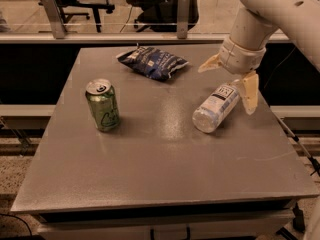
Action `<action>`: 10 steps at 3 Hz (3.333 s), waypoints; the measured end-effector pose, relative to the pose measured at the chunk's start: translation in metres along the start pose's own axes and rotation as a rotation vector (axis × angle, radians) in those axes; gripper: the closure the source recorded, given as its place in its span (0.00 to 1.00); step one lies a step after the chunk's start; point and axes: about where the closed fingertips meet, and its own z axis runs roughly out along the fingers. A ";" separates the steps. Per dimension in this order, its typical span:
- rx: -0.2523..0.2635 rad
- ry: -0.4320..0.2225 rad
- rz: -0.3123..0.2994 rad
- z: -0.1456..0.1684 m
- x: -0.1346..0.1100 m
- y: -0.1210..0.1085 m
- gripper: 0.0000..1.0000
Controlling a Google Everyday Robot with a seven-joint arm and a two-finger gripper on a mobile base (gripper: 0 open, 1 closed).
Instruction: Move blue plastic bottle near blue chip bag
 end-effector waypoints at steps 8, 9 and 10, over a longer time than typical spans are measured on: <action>0.084 0.040 0.140 -0.010 0.013 -0.105 1.00; 0.087 0.024 0.171 -0.003 0.015 -0.114 0.85; 0.086 0.018 0.188 0.001 0.015 -0.120 0.62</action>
Offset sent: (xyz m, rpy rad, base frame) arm -0.0205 0.0014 0.0044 -0.0733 0.1022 0.0936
